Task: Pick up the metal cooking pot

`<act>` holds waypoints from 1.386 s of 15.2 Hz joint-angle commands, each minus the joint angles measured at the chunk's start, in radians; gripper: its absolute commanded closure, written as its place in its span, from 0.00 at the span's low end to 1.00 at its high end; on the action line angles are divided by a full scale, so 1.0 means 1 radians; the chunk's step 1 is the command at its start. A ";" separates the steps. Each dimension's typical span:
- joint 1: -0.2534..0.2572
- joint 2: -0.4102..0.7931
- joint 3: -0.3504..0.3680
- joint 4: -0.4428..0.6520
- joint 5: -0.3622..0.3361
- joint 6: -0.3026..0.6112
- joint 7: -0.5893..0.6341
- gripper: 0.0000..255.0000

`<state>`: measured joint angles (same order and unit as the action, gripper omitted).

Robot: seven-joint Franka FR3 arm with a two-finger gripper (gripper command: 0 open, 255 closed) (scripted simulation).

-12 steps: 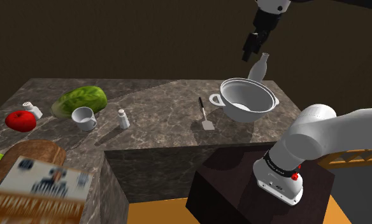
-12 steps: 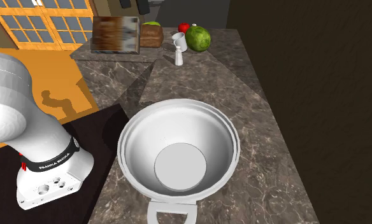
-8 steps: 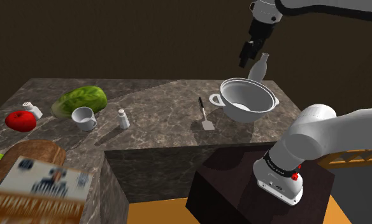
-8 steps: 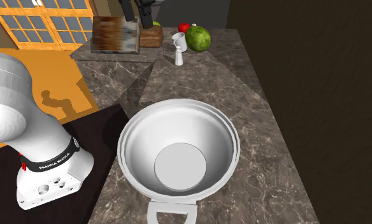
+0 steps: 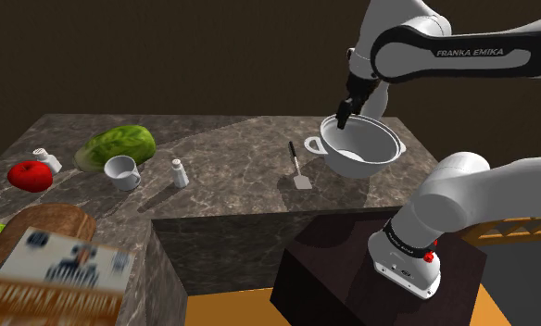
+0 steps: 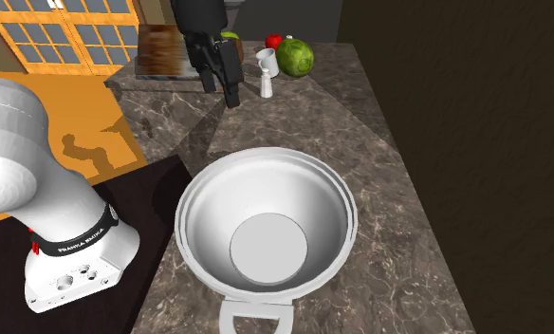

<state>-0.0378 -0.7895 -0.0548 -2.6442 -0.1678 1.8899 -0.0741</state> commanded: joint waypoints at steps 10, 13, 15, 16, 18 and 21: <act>-0.053 0.158 0.009 -0.233 -0.106 0.358 0.077 0.00; -0.060 0.193 0.009 -0.255 -0.118 0.415 0.089 0.00; -0.065 0.219 0.010 -0.268 -0.126 0.453 0.099 0.00; -0.069 0.241 0.011 -0.277 -0.134 0.484 0.106 0.00; -0.069 0.241 0.011 -0.277 -0.134 0.484 0.106 0.00; -0.070 0.241 0.010 -0.278 -0.134 0.485 0.106 1.00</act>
<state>-0.1070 -0.5500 -0.0443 -2.9219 -0.3020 2.3729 0.0317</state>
